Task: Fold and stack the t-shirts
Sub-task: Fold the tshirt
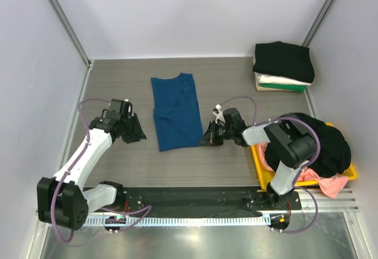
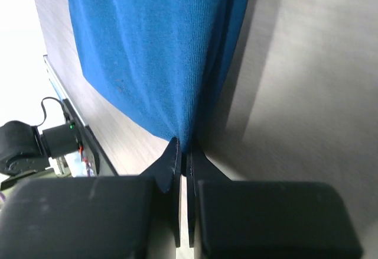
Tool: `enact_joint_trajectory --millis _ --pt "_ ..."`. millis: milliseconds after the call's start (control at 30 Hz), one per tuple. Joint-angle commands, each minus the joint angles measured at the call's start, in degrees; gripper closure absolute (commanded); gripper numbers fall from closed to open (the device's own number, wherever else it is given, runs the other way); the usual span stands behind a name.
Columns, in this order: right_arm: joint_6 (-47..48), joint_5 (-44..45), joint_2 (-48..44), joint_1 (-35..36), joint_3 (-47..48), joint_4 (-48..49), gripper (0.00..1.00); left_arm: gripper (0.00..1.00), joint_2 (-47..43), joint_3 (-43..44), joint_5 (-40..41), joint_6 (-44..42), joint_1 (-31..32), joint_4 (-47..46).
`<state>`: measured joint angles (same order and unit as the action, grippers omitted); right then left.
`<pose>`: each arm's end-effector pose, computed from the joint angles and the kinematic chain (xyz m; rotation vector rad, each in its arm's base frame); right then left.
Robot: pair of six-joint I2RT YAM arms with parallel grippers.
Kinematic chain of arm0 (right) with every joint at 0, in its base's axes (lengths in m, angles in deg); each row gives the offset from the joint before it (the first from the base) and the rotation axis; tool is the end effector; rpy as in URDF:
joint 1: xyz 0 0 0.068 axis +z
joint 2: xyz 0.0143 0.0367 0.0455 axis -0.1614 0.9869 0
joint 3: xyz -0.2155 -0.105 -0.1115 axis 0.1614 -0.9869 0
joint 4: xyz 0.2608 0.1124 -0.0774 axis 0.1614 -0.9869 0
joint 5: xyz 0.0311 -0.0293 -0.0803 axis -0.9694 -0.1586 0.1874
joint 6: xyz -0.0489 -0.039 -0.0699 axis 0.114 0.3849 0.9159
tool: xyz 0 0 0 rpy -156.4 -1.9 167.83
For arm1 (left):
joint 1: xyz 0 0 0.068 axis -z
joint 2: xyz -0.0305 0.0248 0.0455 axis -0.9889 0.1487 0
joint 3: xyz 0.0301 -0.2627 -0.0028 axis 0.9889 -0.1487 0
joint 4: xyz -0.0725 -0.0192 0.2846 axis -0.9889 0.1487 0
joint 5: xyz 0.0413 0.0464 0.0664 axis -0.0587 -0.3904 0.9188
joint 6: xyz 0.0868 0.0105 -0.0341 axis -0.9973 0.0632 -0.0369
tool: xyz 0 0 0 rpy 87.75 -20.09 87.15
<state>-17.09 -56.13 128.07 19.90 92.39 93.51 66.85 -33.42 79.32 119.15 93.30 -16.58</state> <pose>0.2885 0.2166 0.0418 -0.1016 2.5255 1.2680 0.2728 -0.0653 0.1880 -0.4399 2.6359 -0.3796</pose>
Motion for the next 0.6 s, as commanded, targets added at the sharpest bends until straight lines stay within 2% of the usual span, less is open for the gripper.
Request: enact_joint_trajectory --millis 0,133,267,400,567 --pt "-2.3 2.1 -5.8 0.7 -5.1 4.0 0.99 0.67 -3.1 -4.9 -3.6 9.0 2.8 -6.3" --pt "-4.5 3.6 -11.2 3.2 -9.6 5.2 0.99 0.58 -4.3 -17.0 -3.8 16.5 9.6 -19.1" --pt "-5.2 5.1 -14.5 5.9 -10.8 4.1 0.99 0.56 -2.3 -22.5 -2.8 21.3 14.5 -29.4" --pt "-5.3 6.4 -16.0 7.1 -11.3 3.5 0.99 0.55 -1.5 -24.5 -0.4 23.5 18.4 -31.8" --pt "-5.3 6.5 -15.5 7.5 -11.2 3.3 0.99 0.55 -3.3 -26.8 1.6 25.2 18.8 -32.3"
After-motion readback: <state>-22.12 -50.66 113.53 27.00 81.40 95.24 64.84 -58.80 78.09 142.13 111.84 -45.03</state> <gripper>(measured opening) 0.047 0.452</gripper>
